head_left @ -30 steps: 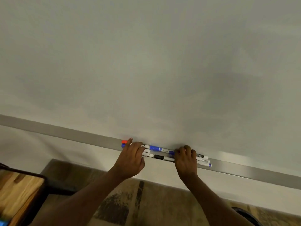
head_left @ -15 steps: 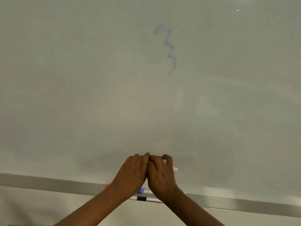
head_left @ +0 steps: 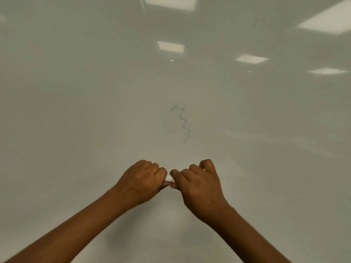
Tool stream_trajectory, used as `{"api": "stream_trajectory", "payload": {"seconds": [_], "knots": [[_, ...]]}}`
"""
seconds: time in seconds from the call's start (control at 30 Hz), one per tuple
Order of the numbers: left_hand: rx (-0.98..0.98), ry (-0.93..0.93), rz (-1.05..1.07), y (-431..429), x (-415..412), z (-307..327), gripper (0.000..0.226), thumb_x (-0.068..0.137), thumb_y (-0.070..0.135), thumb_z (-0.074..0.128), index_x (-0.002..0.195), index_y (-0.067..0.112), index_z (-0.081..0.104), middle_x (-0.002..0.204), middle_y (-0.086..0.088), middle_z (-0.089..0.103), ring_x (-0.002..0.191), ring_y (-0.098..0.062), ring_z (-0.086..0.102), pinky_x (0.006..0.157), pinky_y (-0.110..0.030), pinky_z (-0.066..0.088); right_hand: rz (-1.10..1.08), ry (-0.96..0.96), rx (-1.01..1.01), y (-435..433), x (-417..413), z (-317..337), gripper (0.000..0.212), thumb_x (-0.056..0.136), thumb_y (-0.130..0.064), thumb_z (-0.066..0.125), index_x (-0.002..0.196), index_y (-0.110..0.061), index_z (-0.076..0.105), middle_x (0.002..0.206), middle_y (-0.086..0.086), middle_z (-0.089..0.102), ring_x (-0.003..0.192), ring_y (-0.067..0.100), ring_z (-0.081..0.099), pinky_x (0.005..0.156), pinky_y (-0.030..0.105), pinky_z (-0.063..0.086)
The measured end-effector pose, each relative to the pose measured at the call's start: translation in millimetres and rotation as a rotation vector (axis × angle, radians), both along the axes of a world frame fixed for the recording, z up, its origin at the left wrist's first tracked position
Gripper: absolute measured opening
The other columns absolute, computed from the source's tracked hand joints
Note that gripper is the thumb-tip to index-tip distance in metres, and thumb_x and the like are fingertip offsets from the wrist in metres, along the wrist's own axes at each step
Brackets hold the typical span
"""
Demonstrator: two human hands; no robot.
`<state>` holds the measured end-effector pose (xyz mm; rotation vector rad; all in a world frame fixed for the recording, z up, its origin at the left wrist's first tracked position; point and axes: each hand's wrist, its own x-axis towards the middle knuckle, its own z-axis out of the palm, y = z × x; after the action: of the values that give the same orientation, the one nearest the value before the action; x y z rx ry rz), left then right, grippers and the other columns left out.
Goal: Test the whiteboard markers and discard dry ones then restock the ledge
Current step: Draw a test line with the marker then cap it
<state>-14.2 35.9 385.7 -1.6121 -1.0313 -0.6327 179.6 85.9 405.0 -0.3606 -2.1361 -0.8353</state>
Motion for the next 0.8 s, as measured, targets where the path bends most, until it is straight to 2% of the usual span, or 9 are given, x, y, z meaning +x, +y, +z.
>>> {"api": "stream_trajectory", "payload": {"seconds": [0.13,0.23,0.3,0.37,0.43,0.5,0.63,0.7,0.8], "knots": [[-0.028,-0.034,0.039,-2,1,24,0.063,0.100,0.053,0.028,0.053,0.014,0.046,0.042,0.000,0.037,0.031,-0.017,0.031,0.037,-0.023,0.021,0.042,0.022,0.056,1,6,14,0.013,0.088,-0.022,0.065,0.098,-0.015,0.066,0.059,-0.003,0.049,0.053,0.017,0.039,0.067,0.033,0.028],[-0.063,-0.087,-0.023,1,3,34,0.064,0.099,0.056,0.027,0.057,0.014,0.052,0.044,0.003,0.042,0.033,-0.015,0.034,0.034,-0.022,0.026,0.062,0.010,-0.042,4,12,31,0.027,0.090,-0.042,0.057,0.101,-0.020,0.067,0.066,-0.007,0.061,0.058,0.014,0.047,0.070,0.033,0.031],[-0.060,-0.151,-0.082,1,1,44,0.061,0.099,0.055,0.030,0.061,0.014,0.052,0.047,0.003,0.041,0.036,-0.015,0.033,0.034,-0.024,0.027,0.133,0.203,-0.338,0,19,48,0.050,0.075,-0.058,0.063,0.111,-0.024,0.066,0.082,-0.012,0.066,0.071,0.008,0.049,0.073,0.025,0.035],[-0.032,-0.241,-0.131,1,-1,58,0.059,0.100,0.054,0.031,0.063,0.013,0.053,0.049,0.002,0.041,0.039,-0.016,0.034,0.036,-0.025,0.029,0.340,0.530,-0.835,-1,25,63,0.074,0.052,-0.056,0.080,0.118,-0.030,0.059,0.091,-0.017,0.061,0.071,0.008,0.048,0.069,0.016,0.042],[-0.003,-0.245,-0.169,4,4,69,0.060,0.100,0.053,0.032,0.064,0.012,0.056,0.051,0.001,0.042,0.041,-0.016,0.035,0.037,-0.026,0.030,0.634,0.634,-1.190,1,25,68,0.067,0.044,-0.042,0.081,0.108,-0.031,0.066,0.083,-0.017,0.061,0.064,0.009,0.049,0.064,0.019,0.048],[0.030,-0.152,-0.215,13,14,75,0.058,0.101,0.049,0.035,0.066,0.010,0.061,0.052,-0.002,0.046,0.042,-0.017,0.039,0.037,-0.028,0.033,0.775,0.500,-1.308,-4,17,72,0.042,0.052,-0.028,0.083,0.093,-0.030,0.075,0.080,-0.008,0.070,0.072,0.014,0.063,0.065,0.022,0.052],[0.098,0.005,-0.273,27,23,87,0.040,0.098,0.037,0.051,0.079,0.005,0.067,0.058,-0.007,0.058,0.046,-0.022,0.052,0.041,-0.032,0.045,0.663,0.480,-1.001,-8,9,83,0.015,0.079,-0.022,0.076,0.078,-0.037,0.074,0.076,-0.008,0.071,0.073,0.008,0.066,0.065,0.030,0.052],[0.179,0.026,-0.222,33,11,97,0.029,0.093,0.033,0.060,0.099,0.005,0.064,0.067,-0.009,0.066,0.052,-0.025,0.059,0.047,-0.032,0.050,0.550,0.618,-0.649,5,13,86,0.016,0.085,-0.025,0.070,0.073,-0.036,0.071,0.071,-0.015,0.068,0.069,0.001,0.059,0.067,0.032,0.047],[0.321,0.030,-0.134,48,-14,110,0.027,0.088,0.009,0.066,0.113,-0.002,0.062,0.082,-0.016,0.069,0.066,-0.030,0.064,0.063,-0.037,0.054,0.374,0.775,-0.256,33,14,82,0.015,0.089,-0.026,0.061,0.080,-0.021,0.071,0.063,-0.006,0.061,0.071,0.009,0.055,0.073,0.046,0.043]]}}
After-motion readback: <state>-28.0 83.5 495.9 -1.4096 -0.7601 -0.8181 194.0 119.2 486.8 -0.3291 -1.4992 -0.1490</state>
